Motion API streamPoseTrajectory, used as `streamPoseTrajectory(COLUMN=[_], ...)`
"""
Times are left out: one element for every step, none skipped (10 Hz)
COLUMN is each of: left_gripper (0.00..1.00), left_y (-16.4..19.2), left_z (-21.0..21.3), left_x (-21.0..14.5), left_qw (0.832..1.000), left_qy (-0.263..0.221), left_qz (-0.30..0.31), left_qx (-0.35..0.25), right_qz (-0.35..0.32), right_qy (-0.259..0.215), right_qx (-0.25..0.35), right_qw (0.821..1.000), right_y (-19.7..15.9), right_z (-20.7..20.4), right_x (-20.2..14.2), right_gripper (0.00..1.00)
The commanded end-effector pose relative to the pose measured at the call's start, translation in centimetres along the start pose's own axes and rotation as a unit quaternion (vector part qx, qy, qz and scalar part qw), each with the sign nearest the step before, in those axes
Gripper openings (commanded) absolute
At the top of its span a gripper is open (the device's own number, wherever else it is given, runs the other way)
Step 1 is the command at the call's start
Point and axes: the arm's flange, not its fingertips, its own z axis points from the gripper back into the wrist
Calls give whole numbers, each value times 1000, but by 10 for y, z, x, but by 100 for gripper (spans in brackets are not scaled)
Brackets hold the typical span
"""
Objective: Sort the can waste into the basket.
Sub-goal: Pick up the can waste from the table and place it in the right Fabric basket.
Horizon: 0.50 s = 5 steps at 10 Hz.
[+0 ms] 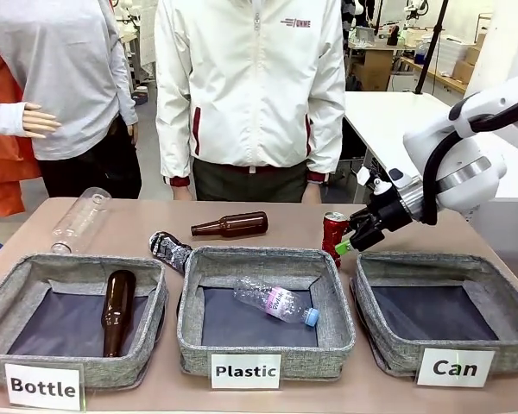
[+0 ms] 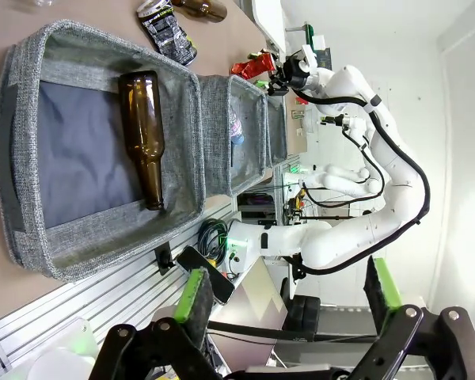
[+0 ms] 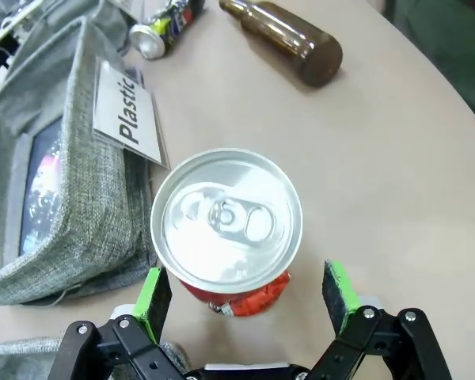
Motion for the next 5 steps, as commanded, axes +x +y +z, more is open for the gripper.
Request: streamPoseTrajectory(left_gripper=[100,100,100,100,100], left_y=[0,0,0,0,0], left_z=[2,2,2,2,2], left_x=[-4,-4,-4,-4,-4], left_qw=[1000,1000,1000,1000,1000], left_qy=[4,4,4,4,4], left_qz=[-3,-3,-3,-3,-3], left_qx=[-1,-1,-1,-1,-1], right_qz=[18,23,23,21,23], right_qy=[-36,-51,-71,-81,-84], right_qx=[2,7,21,23,28], right_qw=[999,998,997,996,996], right_y=[-7,-8,-8,-9,-9], right_z=[-7,-9,-10,-11,-11], right_x=[4,2,1,0,0], right_gripper=[100,100,100,100,100])
